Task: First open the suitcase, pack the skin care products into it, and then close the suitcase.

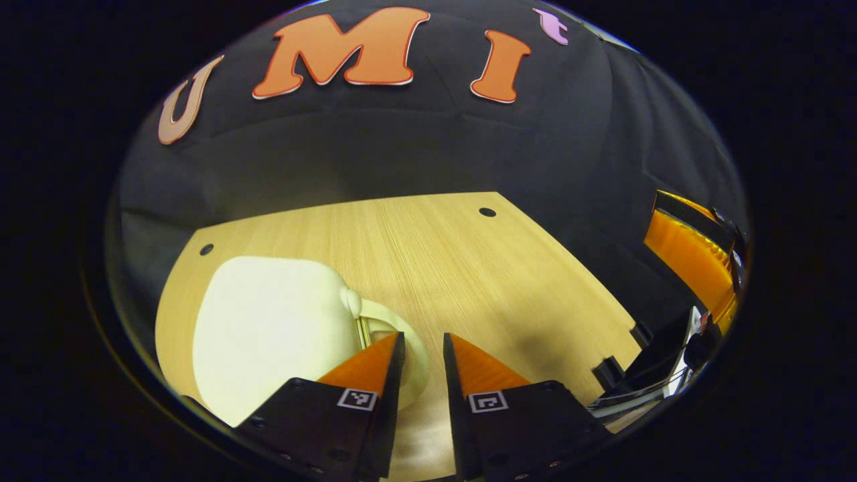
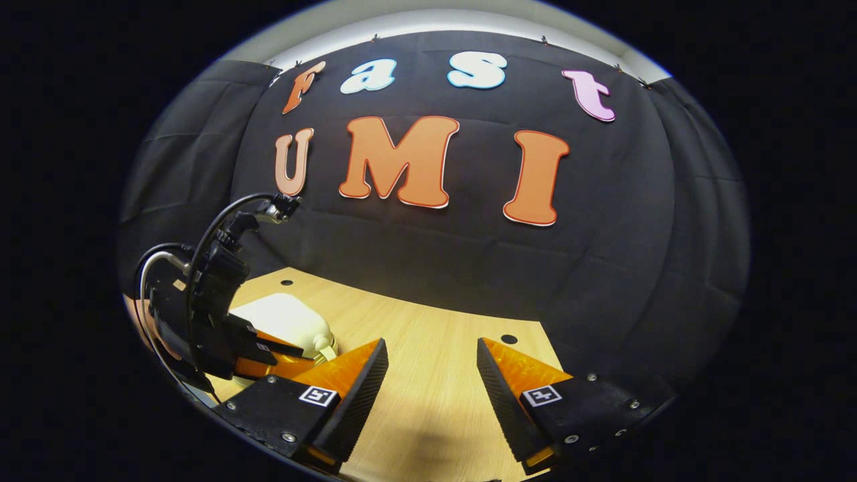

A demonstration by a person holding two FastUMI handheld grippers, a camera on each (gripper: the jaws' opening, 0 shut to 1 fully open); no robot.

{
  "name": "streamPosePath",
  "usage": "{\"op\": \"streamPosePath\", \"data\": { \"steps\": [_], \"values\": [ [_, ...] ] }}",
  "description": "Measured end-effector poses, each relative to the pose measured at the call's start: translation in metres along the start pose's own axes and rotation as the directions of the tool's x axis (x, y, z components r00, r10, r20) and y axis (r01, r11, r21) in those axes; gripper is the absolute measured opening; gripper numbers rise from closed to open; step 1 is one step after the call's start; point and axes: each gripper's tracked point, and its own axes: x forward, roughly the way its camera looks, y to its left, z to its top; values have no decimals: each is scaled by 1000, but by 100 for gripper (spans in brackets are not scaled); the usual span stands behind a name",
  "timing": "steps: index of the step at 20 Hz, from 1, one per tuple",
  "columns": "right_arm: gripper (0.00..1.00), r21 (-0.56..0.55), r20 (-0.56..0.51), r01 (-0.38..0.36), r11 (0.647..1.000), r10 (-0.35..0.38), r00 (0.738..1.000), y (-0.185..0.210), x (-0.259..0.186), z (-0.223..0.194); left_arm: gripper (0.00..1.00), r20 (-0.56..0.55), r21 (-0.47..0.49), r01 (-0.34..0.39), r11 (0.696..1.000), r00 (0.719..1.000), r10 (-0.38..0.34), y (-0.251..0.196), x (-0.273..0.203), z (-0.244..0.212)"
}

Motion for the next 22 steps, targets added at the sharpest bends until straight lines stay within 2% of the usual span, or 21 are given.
{"op": "streamPosePath", "data": {
  "steps": [3, 5, 6, 10, 12, 15, 17, 19, 20, 22],
  "values": [
    [86, -7, 19, -40, 999, 40, 999, 11, 3, 7, 49, 79, -13, -44, 999, 996, 45, 4, -23, 20],
    [86, -3, 34, -68, 998, 68, 997, 20, 6, 13, 67, 154, -22, -86, 996, 984, 89, 9, -38, 37],
    [85, 0, 42, -83, 997, 83, 996, 24, 7, 16, 80, 181, -32, -109, 993, 977, 113, 12, -45, 42],
    [86, -2, 74, -140, 990, 140, 987, 40, 9, 25, 93, 271, -107, -199, 974, 937, 221, 27, -64, 64],
    [87, 10, 99, -187, 982, 185, 978, 50, 8, 31, 94, 351, -129, -262, 956, 890, 291, 38, -83, 82],
    [90, 6, 128, -218, 976, 216, 968, 56, 8, 39, 95, 448, -142, -308, 941, 827, 339, 39, -109, 102],
    [92, -16, 143, -226, 974, 226, 964, 57, 8, 44, 96, 488, -152, -319, 935, 798, 352, 36, -122, 112],
    [94, -21, 158, -225, 974, 225, 961, 56, 8, 48, 96, 517, -169, -296, 940, 786, 340, 29, -130, 120],
    [95, -18, 169, -231, 973, 230, 958, 56, 7, 51, 96, 543, -173, -295, 940, 767, 341, 27, -138, 127],
    [95, -17, 186, -241, 970, 240, 953, 57, 4, 58, 96, 658, -115, -339, 934, 679, 327, 21, -160, 156]
  ]
}}
